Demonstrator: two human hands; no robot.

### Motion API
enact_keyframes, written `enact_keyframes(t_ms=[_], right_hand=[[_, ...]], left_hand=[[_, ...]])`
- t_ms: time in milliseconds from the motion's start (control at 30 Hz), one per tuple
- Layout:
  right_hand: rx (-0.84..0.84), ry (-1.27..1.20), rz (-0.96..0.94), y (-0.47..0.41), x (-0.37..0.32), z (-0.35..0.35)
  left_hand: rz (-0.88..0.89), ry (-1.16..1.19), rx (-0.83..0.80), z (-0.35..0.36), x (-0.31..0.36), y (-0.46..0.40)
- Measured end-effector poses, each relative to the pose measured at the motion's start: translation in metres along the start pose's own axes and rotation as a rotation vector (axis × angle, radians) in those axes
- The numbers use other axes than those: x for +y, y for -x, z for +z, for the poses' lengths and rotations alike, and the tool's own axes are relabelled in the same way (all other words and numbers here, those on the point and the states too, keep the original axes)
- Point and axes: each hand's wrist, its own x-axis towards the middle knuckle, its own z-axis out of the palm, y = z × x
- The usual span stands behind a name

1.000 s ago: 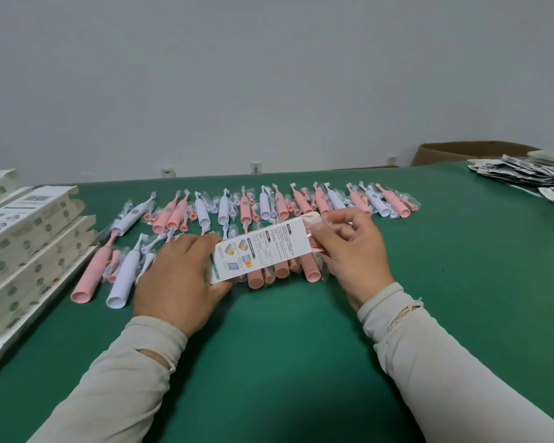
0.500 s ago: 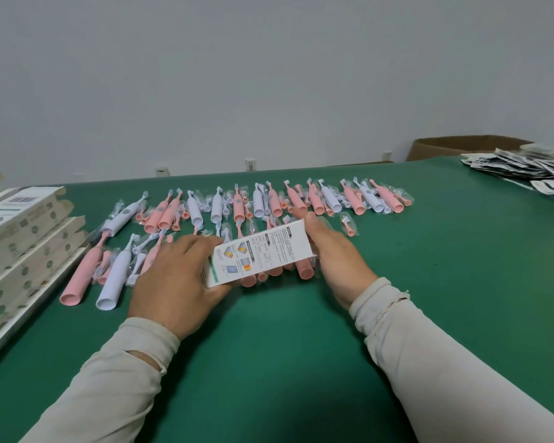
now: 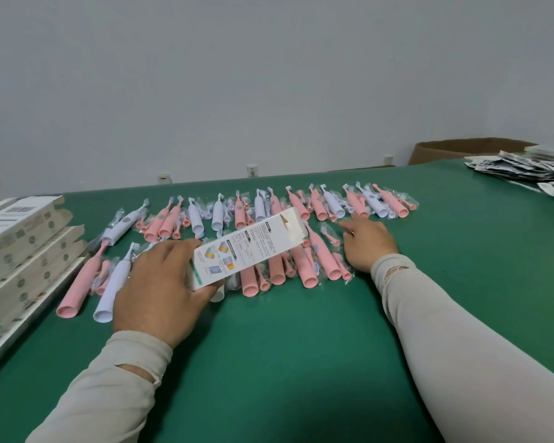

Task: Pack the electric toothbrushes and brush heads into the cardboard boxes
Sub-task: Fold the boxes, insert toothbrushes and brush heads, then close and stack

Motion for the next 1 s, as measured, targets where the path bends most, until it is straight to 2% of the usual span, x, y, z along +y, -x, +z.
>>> enact_keyframes(t_ms=[100,200,333,433,500,567,633,767,867,1000], right_hand=[[-0.018,0.179,0.093,-0.008,0.003,0.0],[0.04,0.139,0.226,-0.006,0.011,-0.005],[0.052,0.013,0.239,0.009,0.017,-0.013],[0.144,-0.186,0.168,0.02,0.014,-0.022],[0.187,-0.47,0.069,0.028,0.004,-0.029],[0.171,-0.768,-0.009,0.042,-0.014,-0.035],[0.119,-0.956,-0.047,0.056,-0.032,-0.035],[0.019,-1.127,-0.099,0.075,-0.061,-0.023],[-0.045,-1.228,-0.052,0.078,-0.063,-0.017],[0.048,-1.359,-0.075,0.078,-0.059,-0.023]], left_hand=[[0.003,-0.007,-0.006,0.001,-0.002,-0.001],[-0.003,-0.014,-0.01,0.001,-0.003,0.0],[0.006,-0.002,-0.019,-0.002,0.001,0.003],[0.003,0.014,-0.013,-0.007,0.004,0.003],[0.032,-0.016,-0.008,-0.01,0.006,-0.003],[0.057,-0.056,-0.01,-0.013,0.006,-0.007],[0.06,-0.054,0.0,-0.013,0.004,-0.006],[0.048,-0.035,-0.017,-0.01,-0.004,-0.002],[0.045,-0.025,0.008,-0.011,-0.008,-0.003],[0.065,-0.057,-0.003,-0.011,-0.01,-0.002]])
